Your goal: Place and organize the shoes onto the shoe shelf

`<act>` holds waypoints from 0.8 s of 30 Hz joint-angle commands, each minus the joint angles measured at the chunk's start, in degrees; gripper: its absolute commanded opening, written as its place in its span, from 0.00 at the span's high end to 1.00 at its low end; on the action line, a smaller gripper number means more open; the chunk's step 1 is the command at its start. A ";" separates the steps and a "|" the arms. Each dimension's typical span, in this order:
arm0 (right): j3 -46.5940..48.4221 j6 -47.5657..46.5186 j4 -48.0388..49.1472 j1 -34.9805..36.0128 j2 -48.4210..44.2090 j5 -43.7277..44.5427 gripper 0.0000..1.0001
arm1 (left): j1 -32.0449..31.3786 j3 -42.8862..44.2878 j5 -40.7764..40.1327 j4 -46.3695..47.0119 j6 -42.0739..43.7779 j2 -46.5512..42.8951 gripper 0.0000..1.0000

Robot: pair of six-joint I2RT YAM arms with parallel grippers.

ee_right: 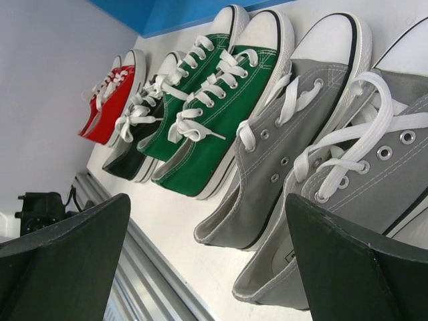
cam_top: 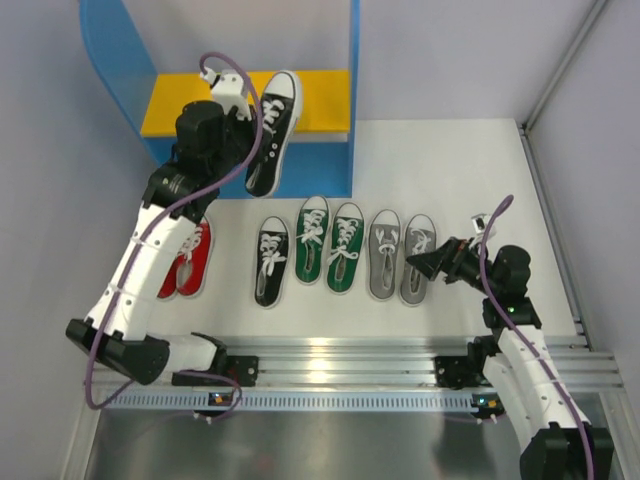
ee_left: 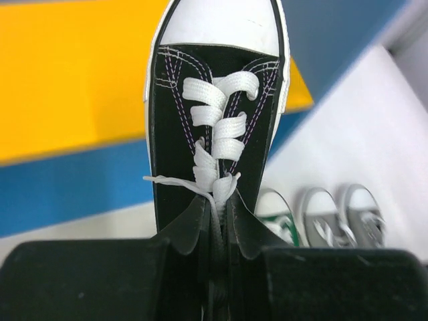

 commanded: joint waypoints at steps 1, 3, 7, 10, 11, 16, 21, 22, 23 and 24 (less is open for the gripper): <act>1.97 -1.08 1.42 0.46 -0.93 -1.75 0.00 | 0.05 10.08 -14.14 5.44 6.22 3.96 1.00; 1.62 -0.64 2.12 0.46 -0.58 -2.10 0.00 | 0.22 16.24 -21.27 4.47 9.12 8.71 1.00; 1.09 0.06 3.09 0.46 0.03 -2.98 0.01 | 1.54 25.29 -27.00 1.92 13.87 15.48 1.00; 0.30 0.59 3.97 0.55 0.30 -3.33 0.01 | 4.52 29.34 -26.57 1.82 15.19 18.21 1.00; 0.13 0.85 4.32 0.55 0.30 -3.42 0.01 | 5.83 31.01 -26.57 1.74 15.46 18.74 1.00; -0.75 1.56 5.46 0.54 1.88 -4.30 0.01 | 8.56 32.96 -29.21 2.35 16.78 21.20 1.00; -0.66 2.08 6.43 0.54 4.07 -5.62 0.01 | 15.42 31.55 -25.61 2.61 12.56 21.82 1.00; -0.66 2.17 6.69 0.46 4.34 -5.62 0.00 | 15.86 31.64 -25.26 2.61 12.47 22.08 1.00; -0.75 2.26 7.31 0.54 5.21 -5.62 0.01 | 16.56 31.81 -25.25 2.70 12.47 22.17 1.00; -0.75 2.35 7.57 0.46 5.65 -5.62 0.01 | 16.83 31.99 -25.34 2.79 12.47 22.26 1.00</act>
